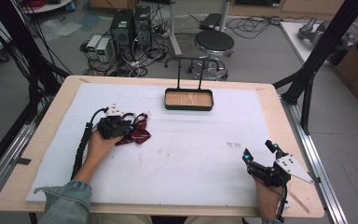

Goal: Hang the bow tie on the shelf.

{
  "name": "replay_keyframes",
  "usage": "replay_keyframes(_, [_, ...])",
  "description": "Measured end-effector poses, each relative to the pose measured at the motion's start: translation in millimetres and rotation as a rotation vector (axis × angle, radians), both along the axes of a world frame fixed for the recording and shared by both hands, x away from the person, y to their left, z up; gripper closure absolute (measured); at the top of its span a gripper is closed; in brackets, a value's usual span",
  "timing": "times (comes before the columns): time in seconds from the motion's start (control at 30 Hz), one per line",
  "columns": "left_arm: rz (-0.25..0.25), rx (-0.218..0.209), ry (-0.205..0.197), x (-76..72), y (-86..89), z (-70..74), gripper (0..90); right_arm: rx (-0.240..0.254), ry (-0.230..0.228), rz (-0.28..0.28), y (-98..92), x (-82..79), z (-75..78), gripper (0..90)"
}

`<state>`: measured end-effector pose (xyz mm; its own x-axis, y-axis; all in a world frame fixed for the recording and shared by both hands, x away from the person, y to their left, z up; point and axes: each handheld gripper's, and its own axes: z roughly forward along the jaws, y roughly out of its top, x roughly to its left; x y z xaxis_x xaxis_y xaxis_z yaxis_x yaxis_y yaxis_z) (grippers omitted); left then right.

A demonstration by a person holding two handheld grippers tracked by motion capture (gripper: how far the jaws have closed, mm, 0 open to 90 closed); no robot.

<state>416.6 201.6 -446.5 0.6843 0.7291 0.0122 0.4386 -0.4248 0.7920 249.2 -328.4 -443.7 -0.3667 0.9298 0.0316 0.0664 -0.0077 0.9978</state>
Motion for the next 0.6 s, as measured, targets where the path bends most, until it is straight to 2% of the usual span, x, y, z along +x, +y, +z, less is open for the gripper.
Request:
replay_keyframes(0.13, [-0.016,0.004,-0.052,-4.9,-4.3,9.2,72.2,0.000,0.000,0.001,0.0,0.1,0.0,11.0])
replay_keyframes(0.27, [-0.041,-0.046,-0.097,-7.7,-8.5,26.6,72.5,0.001,-0.001,0.002,0.1,0.2,0.1,11.0])
replay_keyframes(0.3, [-0.052,-0.069,-0.113,-8.6,-10.3,33.1,72.5,0.000,-0.001,0.001,0.1,0.1,0.1,11.0])
replay_keyframes(0.43, [-0.092,-0.110,-0.169,-10.4,-17.5,55.7,72.6,0.000,-0.001,0.003,0.1,0.1,0.1,11.0])
replay_keyframes(0.6, [-0.143,-0.148,-0.201,-8.0,-28.3,79.8,72.6,-0.001,-0.004,0.006,0.1,0.3,0.1,11.1])
